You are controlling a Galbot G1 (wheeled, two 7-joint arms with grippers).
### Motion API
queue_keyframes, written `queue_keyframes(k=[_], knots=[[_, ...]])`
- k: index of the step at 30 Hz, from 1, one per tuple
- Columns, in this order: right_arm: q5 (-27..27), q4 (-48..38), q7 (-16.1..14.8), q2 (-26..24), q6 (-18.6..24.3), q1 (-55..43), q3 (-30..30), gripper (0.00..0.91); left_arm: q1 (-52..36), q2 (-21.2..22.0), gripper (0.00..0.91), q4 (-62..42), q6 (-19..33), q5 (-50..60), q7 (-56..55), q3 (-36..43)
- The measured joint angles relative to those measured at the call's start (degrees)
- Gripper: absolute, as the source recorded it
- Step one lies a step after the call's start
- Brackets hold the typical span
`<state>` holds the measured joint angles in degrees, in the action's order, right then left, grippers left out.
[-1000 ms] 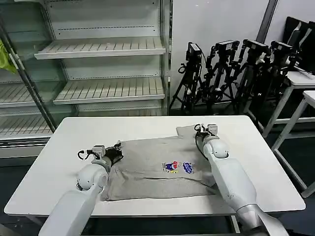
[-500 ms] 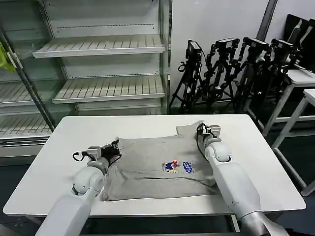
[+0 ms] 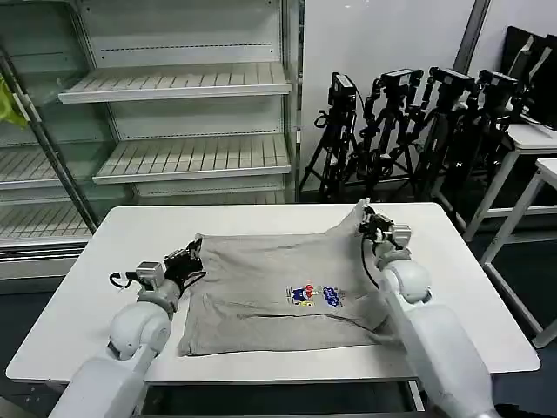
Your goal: Fold and organize the clothes.
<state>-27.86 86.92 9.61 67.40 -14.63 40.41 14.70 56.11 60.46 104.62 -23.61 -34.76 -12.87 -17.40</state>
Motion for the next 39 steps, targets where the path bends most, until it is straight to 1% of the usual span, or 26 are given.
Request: queue_keyframes(k=[6,14,17,19,20,27,28,29,30,31,32,33,34,39], knots=[[0.08,8.63,-0.35,-2.96,-0.01,7.92,3.38,0.0,4.56,-1.33,0.05,4.24,-0.63,1.55,0.89,-1.58],[0.89,17.07,-0.65,-4.59,-0.15,18.08,7.98,0.0,10.35,-2.87,0.05,7.84,-1.79,5.07,2.52,-2.8],[1.35,18.88,-0.73,-4.76,-0.26,21.19,9.27,0.0,12.18,-3.14,0.04,8.19,-2.14,6.42,3.17,-2.84],[1.71,19.64,-0.72,-4.81,-0.41,22.92,9.81,0.0,13.15,-3.18,0.05,8.23,-2.22,7.42,3.55,-2.78],[1.89,19.96,-0.7,-4.77,-0.55,23.87,9.96,0.0,13.67,-3.18,0.04,8.23,-2.26,7.95,3.77,-2.68],[3.18,21.38,-0.01,-3.97,-1.98,28.39,10.2,0.0,14.9,-2.81,0.05,7.52,-2.26,11.6,4.38,-1.72],[3.42,21.66,0.12,-3.83,-2.28,28.87,10.13,0.242,14.96,-2.73,0.04,7.47,-2.26,11.96,4.42,-1.6],[3.62,21.91,0.22,-3.71,-2.59,29.32,10.06,0.403,15.05,-2.66,0.05,7.47,-2.26,12.3,4.48,-1.53],[3.76,22.15,0.37,-3.6,-2.92,29.68,10.03,0.605,15.13,-2.57,0.05,7.47,-2.26,12.6,4.49,-1.48],[3.83,22.46,0.45,-3.51,-3.29,30.07,10.03,0.907,15.27,-2.48,0.05,7.51,-2.24,12.86,4.59,-1.4],[3.89,22.73,0.54,-3.44,-3.67,30.44,10.03,0.907,15.43,-2.44,0.091,7.55,-2.21,13.15,4.67,-1.33],[3.98,22.98,0.59,-3.4,-4.01,30.76,10.09,0.907,15.62,-2.4,0.302,7.63,-2.16,13.34,4.75,-1.32],[4.04,23.26,0.67,-3.38,-4.31,31.08,10.19,0.907,15.78,-2.33,0.907,7.73,-2.15,13.52,4.87,-1.32],[4.19,25.3,1.38,-3.43,-4.86,32.88,10.99,0.907,16.6,-1.74,0.907,8.38,-2.17,14.03,4.71,-1.65]])
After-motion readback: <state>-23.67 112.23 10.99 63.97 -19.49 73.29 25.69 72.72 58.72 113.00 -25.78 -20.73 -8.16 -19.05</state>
